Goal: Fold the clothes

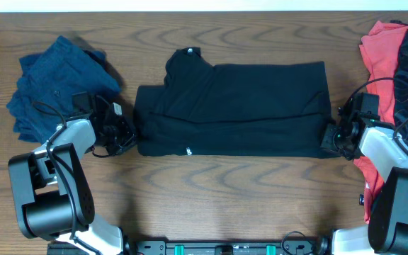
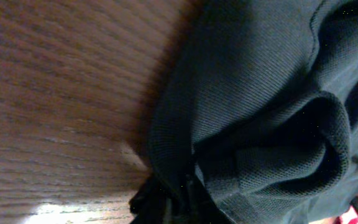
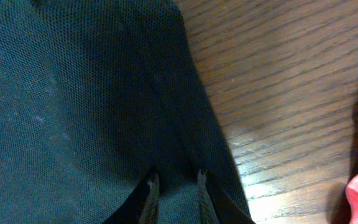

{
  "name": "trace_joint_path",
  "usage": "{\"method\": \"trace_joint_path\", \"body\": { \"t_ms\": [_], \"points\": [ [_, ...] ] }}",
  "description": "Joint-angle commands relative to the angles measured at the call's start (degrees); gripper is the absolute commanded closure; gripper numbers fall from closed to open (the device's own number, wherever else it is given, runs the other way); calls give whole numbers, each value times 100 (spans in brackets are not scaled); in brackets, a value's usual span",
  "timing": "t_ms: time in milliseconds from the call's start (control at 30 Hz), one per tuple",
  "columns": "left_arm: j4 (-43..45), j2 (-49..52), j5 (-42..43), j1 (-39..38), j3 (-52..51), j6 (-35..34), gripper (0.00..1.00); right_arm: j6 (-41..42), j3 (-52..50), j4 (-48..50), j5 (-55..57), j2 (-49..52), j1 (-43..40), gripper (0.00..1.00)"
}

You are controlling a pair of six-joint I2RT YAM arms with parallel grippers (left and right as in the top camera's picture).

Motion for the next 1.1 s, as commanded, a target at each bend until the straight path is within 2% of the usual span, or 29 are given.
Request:
{"method": "trace_joint_path", "body": {
  "t_ms": [0,33,67,133,300,467,767,800,867,933,1000,1067],
  "points": [
    [-107,-46,-197,-24,-17,116,72,57,-42,17,68,-9,-57,81],
    [-133,-46,-197,-22,-20,116,53,55,-42,20,68,-11,-57,82],
    [-162,-46,-197,-22,-20,116,43,55,-42,20,68,-9,-57,82],
    [-219,-46,-197,-22,-20,116,35,9,-42,22,70,-9,-59,82],
    [-251,-46,-245,7,-17,116,34,-120,-42,20,74,-9,-59,82],
    [-256,-46,-643,114,-17,116,34,-203,-42,20,74,-11,-59,82],
    [-229,-153,-656,439,-17,120,37,-201,-42,17,92,-9,-59,82],
    [-232,-166,-656,452,-17,133,38,-201,-42,17,92,-9,-59,82],
    [-236,-173,-688,459,-17,164,47,-201,-42,17,92,-9,-59,82],
    [-262,-170,-699,459,-17,269,71,-201,-42,15,90,-9,-59,82],
    [-304,-170,-743,459,-17,330,89,-199,-42,11,90,-9,-59,82],
    [-369,-170,-933,459,-17,330,94,-199,-42,4,90,-9,-59,82]
  ]
}}
